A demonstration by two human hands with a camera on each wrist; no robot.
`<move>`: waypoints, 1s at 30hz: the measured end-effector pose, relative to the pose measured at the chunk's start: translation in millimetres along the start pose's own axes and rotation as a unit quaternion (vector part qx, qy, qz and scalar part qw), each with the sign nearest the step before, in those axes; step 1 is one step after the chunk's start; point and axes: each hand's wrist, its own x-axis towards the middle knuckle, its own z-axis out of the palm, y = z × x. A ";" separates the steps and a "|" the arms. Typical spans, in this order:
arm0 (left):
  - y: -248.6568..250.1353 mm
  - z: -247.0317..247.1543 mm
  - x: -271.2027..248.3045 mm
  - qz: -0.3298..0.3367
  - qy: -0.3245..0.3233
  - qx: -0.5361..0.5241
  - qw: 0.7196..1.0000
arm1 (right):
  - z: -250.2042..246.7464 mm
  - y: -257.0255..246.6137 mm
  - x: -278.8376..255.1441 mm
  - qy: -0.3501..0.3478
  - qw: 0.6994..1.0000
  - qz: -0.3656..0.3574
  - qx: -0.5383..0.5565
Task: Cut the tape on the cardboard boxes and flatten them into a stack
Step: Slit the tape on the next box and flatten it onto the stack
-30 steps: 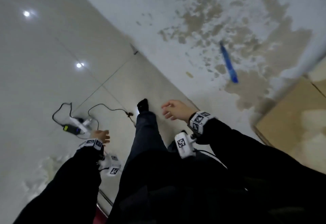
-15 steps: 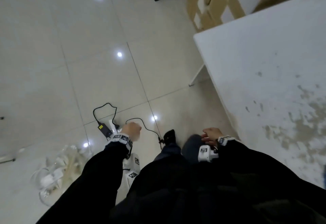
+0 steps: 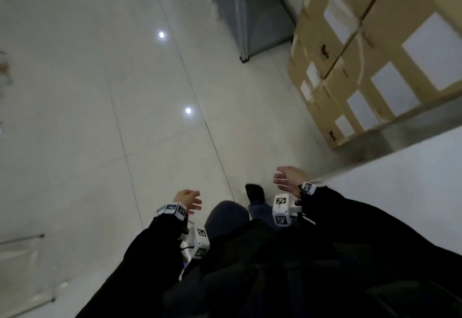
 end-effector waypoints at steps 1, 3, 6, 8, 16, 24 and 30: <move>22.0 -13.2 8.2 0.009 0.010 0.008 1.000 | 9.7 -20.1 1.8 -0.009 1.000 -0.011 0.001; 63.2 -35.9 24.2 0.027 0.026 0.035 0.999 | 22.1 -53.8 6.6 -0.021 0.999 -0.018 0.029; 131.8 -58.2 55.2 0.043 0.020 0.098 0.994 | 26.1 -99.2 21.3 -0.014 0.997 -0.029 0.075; 181.0 -63.7 76.7 0.048 0.003 0.141 0.989 | 20.3 -121.3 37.4 0.018 0.995 -0.038 0.092; 399.5 -35.6 129.2 0.140 -0.040 0.269 0.952 | -34.3 -153.5 59.5 0.195 0.935 -0.009 0.295; 545.1 125.9 56.9 0.402 -0.189 0.383 0.810 | -100.1 -158.8 4.4 0.343 0.797 -0.099 0.487; 619.0 245.9 -76.1 0.639 -0.239 0.285 0.673 | -195.1 -211.9 -41.8 0.499 0.714 -0.220 0.439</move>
